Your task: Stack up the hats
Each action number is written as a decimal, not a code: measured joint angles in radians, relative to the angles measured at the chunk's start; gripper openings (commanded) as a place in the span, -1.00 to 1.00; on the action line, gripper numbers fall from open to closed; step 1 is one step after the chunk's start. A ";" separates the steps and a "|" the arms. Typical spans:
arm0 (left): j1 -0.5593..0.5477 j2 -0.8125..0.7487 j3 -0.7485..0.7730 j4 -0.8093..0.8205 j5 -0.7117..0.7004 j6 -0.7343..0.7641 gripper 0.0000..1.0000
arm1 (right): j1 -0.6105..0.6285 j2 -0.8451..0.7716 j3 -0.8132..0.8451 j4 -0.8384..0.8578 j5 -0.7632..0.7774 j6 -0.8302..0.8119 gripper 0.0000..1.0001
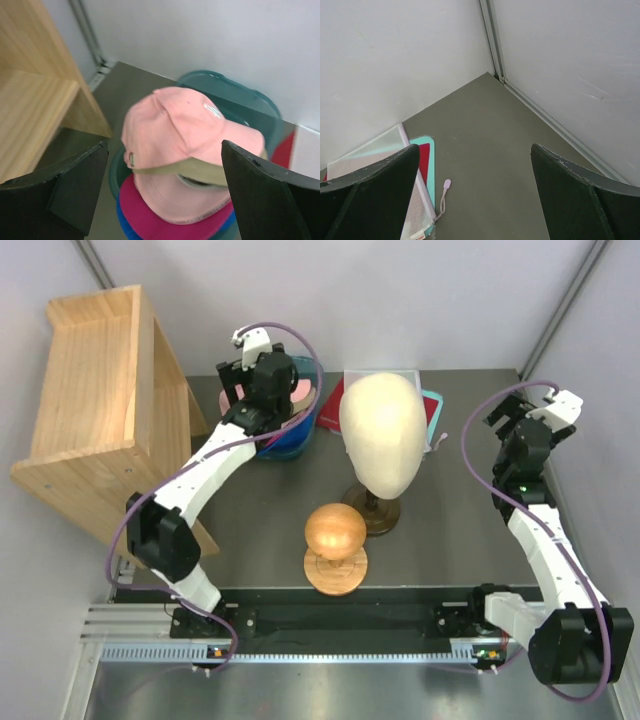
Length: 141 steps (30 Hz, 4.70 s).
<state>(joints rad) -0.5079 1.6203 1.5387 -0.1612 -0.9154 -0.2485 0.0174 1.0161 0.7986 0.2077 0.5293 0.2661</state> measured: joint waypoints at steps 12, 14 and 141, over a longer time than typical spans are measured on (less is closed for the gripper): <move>-0.057 0.052 0.007 0.035 0.143 0.247 0.98 | 0.000 0.021 0.002 -0.011 0.002 0.000 0.85; -0.027 0.042 0.010 0.031 0.291 0.220 0.98 | 0.000 0.021 0.002 -0.014 0.007 0.000 0.85; -0.188 -0.060 0.455 0.406 1.015 -0.225 -1.00 | 0.373 0.149 0.737 -0.137 -0.658 0.748 0.73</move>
<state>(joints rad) -0.6956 1.5608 1.9938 0.2447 0.0998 -0.4732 0.3901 1.1648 1.5360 0.0711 -0.1291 1.0138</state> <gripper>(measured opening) 0.034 0.867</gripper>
